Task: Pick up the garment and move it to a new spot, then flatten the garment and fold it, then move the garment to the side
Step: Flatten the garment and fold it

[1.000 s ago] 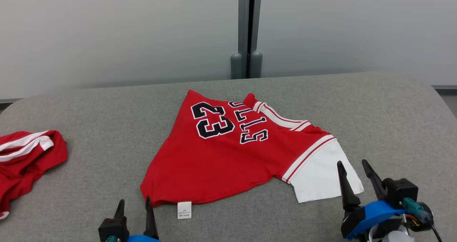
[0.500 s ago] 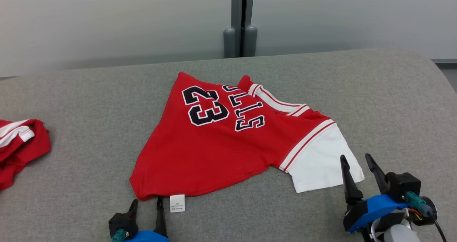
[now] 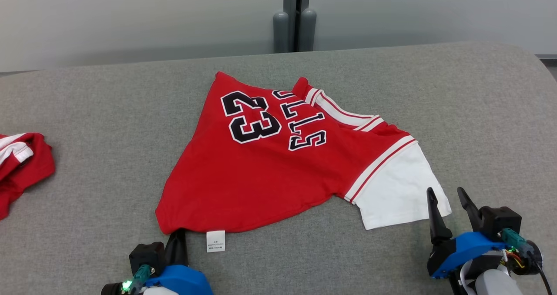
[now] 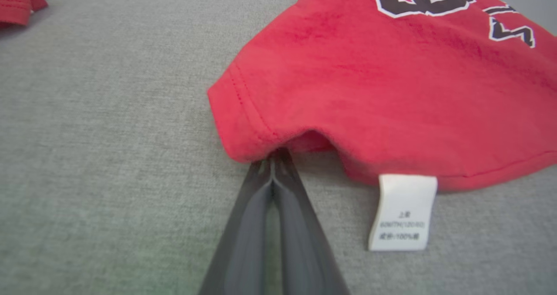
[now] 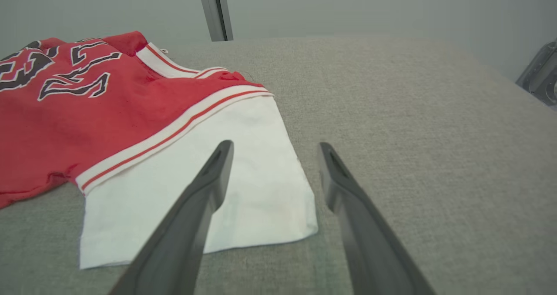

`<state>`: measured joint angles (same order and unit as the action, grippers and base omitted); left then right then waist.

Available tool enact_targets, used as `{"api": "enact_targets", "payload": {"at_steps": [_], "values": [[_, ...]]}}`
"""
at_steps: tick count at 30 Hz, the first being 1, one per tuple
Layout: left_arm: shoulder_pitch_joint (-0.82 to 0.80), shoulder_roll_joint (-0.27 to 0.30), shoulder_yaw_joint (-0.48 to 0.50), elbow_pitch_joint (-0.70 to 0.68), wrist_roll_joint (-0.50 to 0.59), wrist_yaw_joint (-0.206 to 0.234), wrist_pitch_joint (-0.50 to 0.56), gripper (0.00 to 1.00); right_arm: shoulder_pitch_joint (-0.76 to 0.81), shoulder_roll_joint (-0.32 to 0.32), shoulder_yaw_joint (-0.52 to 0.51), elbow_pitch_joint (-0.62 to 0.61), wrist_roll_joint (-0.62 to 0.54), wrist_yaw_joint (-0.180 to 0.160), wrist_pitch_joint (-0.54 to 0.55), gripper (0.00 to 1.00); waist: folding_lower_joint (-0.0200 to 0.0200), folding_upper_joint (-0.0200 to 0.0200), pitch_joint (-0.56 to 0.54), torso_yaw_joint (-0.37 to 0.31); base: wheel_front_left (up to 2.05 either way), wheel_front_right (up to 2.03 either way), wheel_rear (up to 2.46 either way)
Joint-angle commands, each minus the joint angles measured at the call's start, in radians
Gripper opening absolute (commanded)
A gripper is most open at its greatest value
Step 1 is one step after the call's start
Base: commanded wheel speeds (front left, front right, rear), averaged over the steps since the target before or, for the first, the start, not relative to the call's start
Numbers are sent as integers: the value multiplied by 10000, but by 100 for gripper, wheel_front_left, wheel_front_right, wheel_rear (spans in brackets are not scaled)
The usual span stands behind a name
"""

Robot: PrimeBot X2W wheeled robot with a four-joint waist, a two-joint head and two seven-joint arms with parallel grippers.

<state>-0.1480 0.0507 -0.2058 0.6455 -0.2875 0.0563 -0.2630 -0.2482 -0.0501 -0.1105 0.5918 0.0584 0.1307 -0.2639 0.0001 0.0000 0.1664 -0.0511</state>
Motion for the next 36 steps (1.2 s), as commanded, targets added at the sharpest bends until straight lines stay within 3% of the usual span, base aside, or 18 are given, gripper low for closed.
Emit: {"api": "enact_targets", "payload": {"at_steps": [1, 14, 15, 16, 19, 28, 36], "values": [[-144, -6, 18, -50, 70, -7, -27, 0, -182, -28, -76, 93, -61, 1, -5, 100, -1, 0, 59, 55, 0, 0, 0], [-139, -8, -190, -476, 301, -75, -26, 0, -825, -110, -921, 2390, -762, 1, 13, 100, -1, 0, 361, 582, 0, 0, 0], [-127, -6, -194, -512, 315, -73, -28, 0, -850, -86, -901, 2616, -748, 1, 21, 87, -1, 0, 370, 600, 0, 0, 0], [-118, -6, -200, -540, 329, -82, -28, 0, -878, -72, -852, 2791, -708, 1, 50, 0, -1, 0, 374, 617, 0, 0, 0], [-76, -6, -202, -564, 342, -115, -26, 0, -948, -53, -782, 2959, -499, 3, 70, 0, -1, 0, 331, 634, 0, 0, 0], [271, -6, -165, -615, 451, -223, -28, 0, -523, -200, -1267, 1532, 199, 1, -3, 0, -1, 0, -194, 580, 0, 0, 0], [667, -8, 55, -643, 609, -300, -26, 0, -60, -213, -1797, 1232, 281, 1, -3, 0, -1, 0, -783, 686, 0, 0, 0]]}}
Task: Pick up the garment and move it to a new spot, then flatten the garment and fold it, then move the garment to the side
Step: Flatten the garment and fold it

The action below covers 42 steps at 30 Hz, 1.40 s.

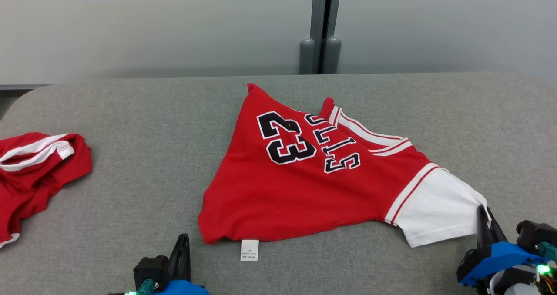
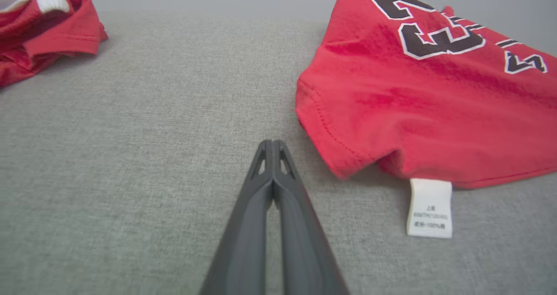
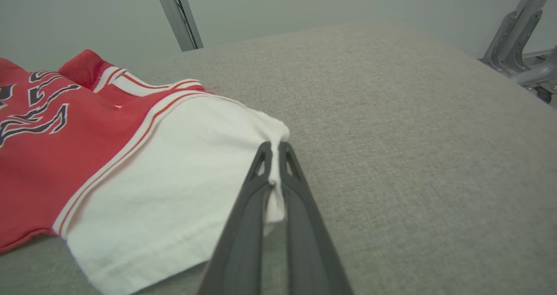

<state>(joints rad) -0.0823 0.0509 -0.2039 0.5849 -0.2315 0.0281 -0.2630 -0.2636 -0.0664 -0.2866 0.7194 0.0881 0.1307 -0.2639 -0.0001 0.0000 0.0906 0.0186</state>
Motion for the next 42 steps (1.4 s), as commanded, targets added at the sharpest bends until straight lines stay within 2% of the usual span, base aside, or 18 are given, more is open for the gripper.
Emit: {"api": "enact_targets", "payload": {"at_steps": [1, 3, 4, 5, 6, 9, 10, 13, 28, 29, 30, 31, 32, 33, 42], "values": [[69, -8, 79, -55, 78, -11, -26, 0, 140, -38, -92, -65, -48, 1, -5, 0, 1, 0, -73, 2, 0, 0, 0], [185, -5, 160, -102, 95, 27, -26, 0, 257, -14, -237, -36, -128, 1, -5, 0, 1, 0, -166, 29, 0, 0, 0], [249, -10, 150, -75, 24, -8, -26, 24, 316, -5, -328, 42, -209, 1, -3, 26, 1, 0, -204, 38, 0, 0, 0], [265, -11, 122, -100, -79, -79, -26, 74, 291, -2, -420, -24, -256, 1, -5, 80, 1, 0, -223, 41, 0, 0, 0], [275, -11, 67, -123, -129, -158, -26, 100, 275, 12, -462, -163, -336, 1, -5, 100, 1, 0, -230, 41, 0, 0, 0], [372, -8, -147, -75, -369, -466, -26, 100, 395, 90, -530, -422, -455, 1, -3, 100, 1, 0, -241, 9, 0, 0, 0], [396, -10, -329, 18, -513, -710, -26, 100, 430, 108, -486, -509, -508, 1, -3, 100, 1, 0, -229, -36, 0, 0, 0], [351, -4, -580, 208, -685, -905, -28, 100, 419, 126, -422, -595, -495, 1, -3, 100, 1, 0, -196, -92, 0, 0, 0], [-268, -7, -864, 168, -609, -1047, -28, 100, 172, 145, 105, -583, -248, 1, -5, 100, 1, 0, 283, -404, 0, 0, 0], [-295, -7, -870, 142, -612, -1044, -26, 87, 161, 145, 111, -546, -252, 1, -3, 100, 1, 0, 322, -414, 0, 0, 0], [-307, -7, -876, 116, -601, -1043, -28, 49, 142, 145, 113, -510, -279, 1, -5, 100, 1, 0, 358, -420, 0, 0, 0], [-309, -7, -882, 103, -579, -1050, -26, 42, 111, 144, 111, -481, -313, 1, -3, 100, 1, 0, 402, -425, 0, 0, 0], [-315, -7, -883, 77, -538, -1055, -26, 17, 85, 142, 99, -441, -341, 1, -3, 100, 1, 0, 429, -426, 0, 0, 0], [-341, -7, -867, 15, -492, -1051, -28, 0, 56, 143, 83, -404, -373, 1, -3, 100, 1, 0, 477, -426, 0, 0, 0], [-315, -7, -839, -283, -220, -1079, -26, 0, -168, 65, -271, 394, -788, 1, -5, 100, 1, 0, 671, -294, 0, 0, 0]]}}
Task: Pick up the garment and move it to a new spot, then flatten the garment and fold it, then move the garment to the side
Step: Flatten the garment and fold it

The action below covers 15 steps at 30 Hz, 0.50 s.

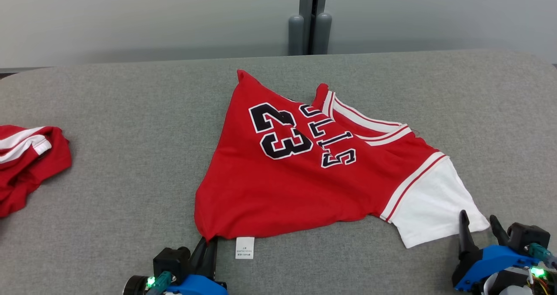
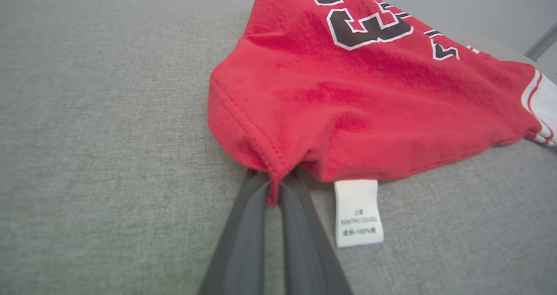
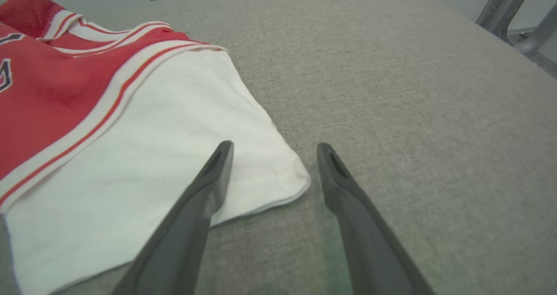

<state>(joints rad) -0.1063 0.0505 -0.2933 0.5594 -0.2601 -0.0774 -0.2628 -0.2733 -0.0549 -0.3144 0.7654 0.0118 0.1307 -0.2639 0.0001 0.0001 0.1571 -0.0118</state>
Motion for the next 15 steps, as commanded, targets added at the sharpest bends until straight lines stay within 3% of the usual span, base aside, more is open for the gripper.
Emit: {"api": "enact_targets", "payload": {"at_steps": [1, 3, 5, 8, 15], "values": [[-82, -3, 47, -47, 77, -24, -28, 0, -139, -54, -36, 87, -87, 1, -5, 100, -1, -1, 18, 38, 0, 0, 0], [-113, -3, 50, -106, 112, -19, -28, 0, -212, -45, -38, 489, -192, 1, -5, 100, -1, -1, 40, 93, 0, 0, 0], [-153, -3, 87, -225, 193, -14, -30, 0, -302, -51, -14, 904, -264, 1, 9, 0, -1, -1, 54, 141, 0, 0, 0], [-186, -3, 152, -515, 276, 41, -30, 0, -418, -38, 16, 960, -116, 1, 9, 0, -1, -1, 10, 195, 0, 0, 0], [-328, -4, 745, -1679, 750, -14, -30, 0, -675, 2, 654, -749, 1520, 1, -5, 0, -1, -1, -395, 157, 0, 0, 0]]}}
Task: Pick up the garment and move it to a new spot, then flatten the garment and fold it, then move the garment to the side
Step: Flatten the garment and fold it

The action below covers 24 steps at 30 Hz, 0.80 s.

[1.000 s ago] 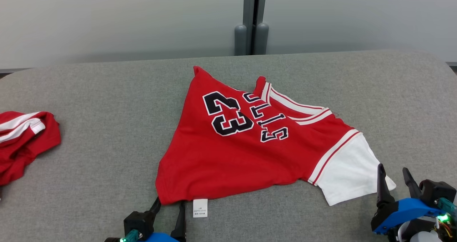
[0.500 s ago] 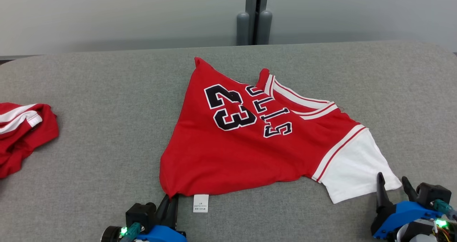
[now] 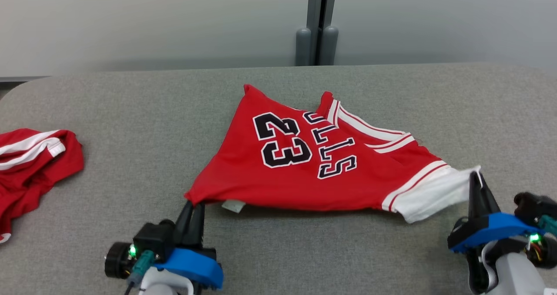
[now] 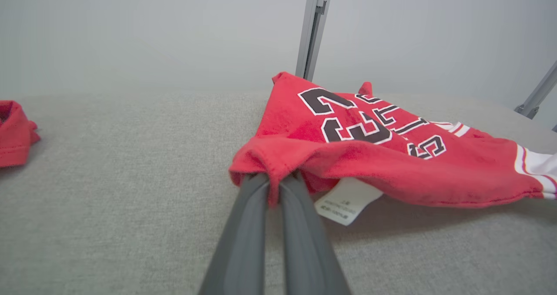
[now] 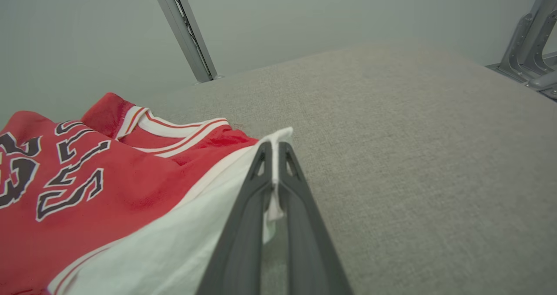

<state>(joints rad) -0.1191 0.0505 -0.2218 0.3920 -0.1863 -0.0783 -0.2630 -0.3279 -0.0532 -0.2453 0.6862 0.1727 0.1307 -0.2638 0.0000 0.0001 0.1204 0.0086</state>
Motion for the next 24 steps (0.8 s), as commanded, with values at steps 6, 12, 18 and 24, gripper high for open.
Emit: {"api": "enact_targets", "payload": {"at_steps": [6, 12, 18, 24], "values": [[-1086, 443, 965, -1299, 638, -212, -26, 0, -894, -28, 643, -1927, 1780, 1, -6, 0, 0, -1, -541, -178, 0, 0, 0], [-2684, 1385, 1601, -2163, 780, -419, -28, 0, -2128, -679, 1214, -3669, 2917, 1, -6, 0, 0, -1, -939, -316, 0, 0, 0], [-4493, 2131, 1829, -1951, 923, -415, 52, 0, -3845, -1496, 1595, -4216, 3103, 1, -4, 0, 0, -1, -652, -369, 0, 0, 0], [-6539, 2465, 1730, -1275, 1395, -106, 700, 0, -6437, -2088, 1899, -3091, 2447, 0, 8, 0, 0, -1, 614, -336, 0, 0, 0]]}}
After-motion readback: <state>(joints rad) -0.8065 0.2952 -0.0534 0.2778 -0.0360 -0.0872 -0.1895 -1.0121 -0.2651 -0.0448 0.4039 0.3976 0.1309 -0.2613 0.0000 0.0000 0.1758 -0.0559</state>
